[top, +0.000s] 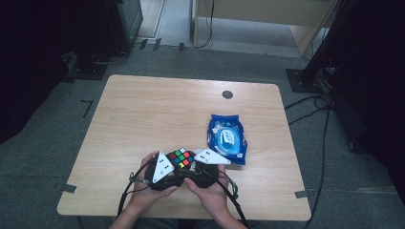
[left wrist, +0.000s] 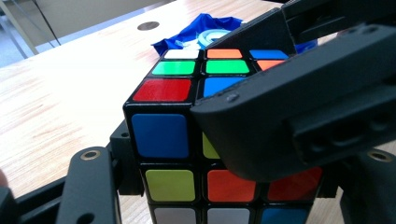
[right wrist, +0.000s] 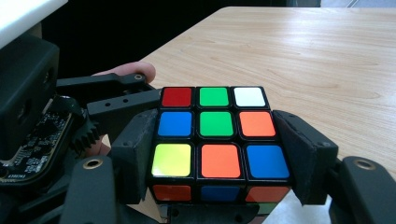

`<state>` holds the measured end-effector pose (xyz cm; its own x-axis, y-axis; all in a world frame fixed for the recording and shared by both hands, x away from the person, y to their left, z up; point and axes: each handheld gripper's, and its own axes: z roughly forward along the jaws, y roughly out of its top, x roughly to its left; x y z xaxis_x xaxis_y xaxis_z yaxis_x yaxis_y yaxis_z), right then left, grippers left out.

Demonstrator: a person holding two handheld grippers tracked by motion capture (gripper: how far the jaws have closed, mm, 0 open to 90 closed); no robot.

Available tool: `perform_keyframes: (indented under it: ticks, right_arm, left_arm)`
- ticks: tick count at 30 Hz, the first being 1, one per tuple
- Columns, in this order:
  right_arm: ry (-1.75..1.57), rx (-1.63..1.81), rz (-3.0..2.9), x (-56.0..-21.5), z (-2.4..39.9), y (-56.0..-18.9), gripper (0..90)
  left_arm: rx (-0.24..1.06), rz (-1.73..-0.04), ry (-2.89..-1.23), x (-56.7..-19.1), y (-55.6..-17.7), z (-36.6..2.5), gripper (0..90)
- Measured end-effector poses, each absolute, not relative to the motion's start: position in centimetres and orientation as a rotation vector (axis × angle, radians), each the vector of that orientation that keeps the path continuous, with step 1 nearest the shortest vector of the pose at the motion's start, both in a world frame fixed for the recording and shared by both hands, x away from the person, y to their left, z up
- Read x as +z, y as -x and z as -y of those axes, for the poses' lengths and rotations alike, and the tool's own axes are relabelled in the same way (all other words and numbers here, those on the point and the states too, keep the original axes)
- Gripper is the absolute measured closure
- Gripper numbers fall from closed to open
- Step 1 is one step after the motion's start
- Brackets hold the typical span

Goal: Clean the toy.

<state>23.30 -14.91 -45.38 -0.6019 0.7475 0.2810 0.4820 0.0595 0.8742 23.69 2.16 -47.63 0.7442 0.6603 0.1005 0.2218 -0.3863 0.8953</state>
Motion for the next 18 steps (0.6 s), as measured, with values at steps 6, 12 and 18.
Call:
perform_keyframes:
  ticks: [6,12,18]
  right_arm:
    - [-1.260,1.575,-2.082,-45.4,15.0,-23.4,34.8]
    - [-1.233,1.644,-2.068,-45.2,15.2,-23.6,26.9]
    - [-1.234,1.735,-1.937,-44.7,17.9,-23.8,27.9]
  left_arm:
    - [0.558,-0.664,-1.948,-47.6,-23.7,-2.3,33.0]
    - [0.553,-0.684,-1.951,-47.6,-24.1,-2.9,34.0]
    - [0.519,-0.815,-1.898,-47.6,-25.8,-5.2,34.1]
